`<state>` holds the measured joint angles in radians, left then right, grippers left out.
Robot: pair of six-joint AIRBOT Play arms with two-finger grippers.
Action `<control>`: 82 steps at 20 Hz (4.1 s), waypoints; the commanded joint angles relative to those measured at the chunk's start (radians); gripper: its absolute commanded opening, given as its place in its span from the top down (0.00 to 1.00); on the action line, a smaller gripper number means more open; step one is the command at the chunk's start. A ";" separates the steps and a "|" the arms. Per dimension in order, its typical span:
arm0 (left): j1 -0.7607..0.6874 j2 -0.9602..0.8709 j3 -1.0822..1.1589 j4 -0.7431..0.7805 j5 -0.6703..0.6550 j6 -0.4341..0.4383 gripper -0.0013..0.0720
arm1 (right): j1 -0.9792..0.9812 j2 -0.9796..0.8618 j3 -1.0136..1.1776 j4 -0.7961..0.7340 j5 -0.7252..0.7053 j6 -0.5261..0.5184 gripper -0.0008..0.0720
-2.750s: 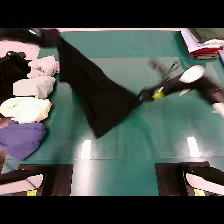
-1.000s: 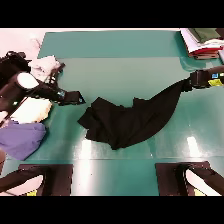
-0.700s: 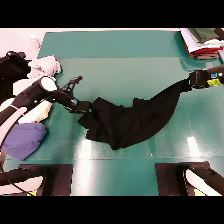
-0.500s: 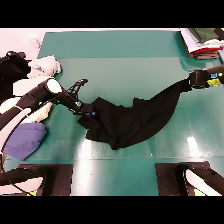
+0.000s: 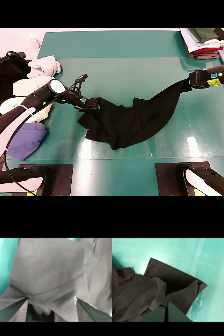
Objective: Fold the shirts.
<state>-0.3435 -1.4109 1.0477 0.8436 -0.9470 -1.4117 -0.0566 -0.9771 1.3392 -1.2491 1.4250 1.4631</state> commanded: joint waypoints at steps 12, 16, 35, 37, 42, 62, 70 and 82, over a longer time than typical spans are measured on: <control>0.003 -0.039 0.259 -0.037 0.062 -0.002 0.95 | 0.001 0.055 0.002 -0.002 -0.014 -0.002 0.97; 0.072 0.080 0.527 0.052 0.005 -0.002 0.95 | 0.001 0.131 0.112 0.001 -0.069 -0.006 0.97; 0.176 0.452 1.039 0.312 -0.032 -0.003 0.95 | -0.241 0.016 0.815 0.025 0.082 -0.005 0.97; 0.176 0.340 1.014 0.296 -0.106 -0.015 0.95 | -0.205 -0.070 0.797 0.026 0.121 -0.004 0.97; 0.176 0.064 0.771 0.298 -0.176 -0.054 0.95 | -0.075 -0.307 0.517 -0.092 0.110 0.002 0.97; 0.356 0.034 0.308 0.343 -0.310 -0.102 0.16 | -0.109 -0.360 0.138 0.106 0.064 -0.054 0.54; 0.251 0.213 -0.331 0.158 -0.063 -0.046 0.16 | -0.113 -0.101 -0.167 0.137 -0.029 -0.053 0.54; 0.185 0.213 -0.243 0.106 -0.053 -0.019 0.95 | -0.547 -0.058 -0.483 0.063 0.060 -0.054 0.32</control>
<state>-0.1555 -1.1988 0.7616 0.9524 -0.9668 -1.4448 -0.4610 -1.0313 0.9962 -1.1671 1.4715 1.4086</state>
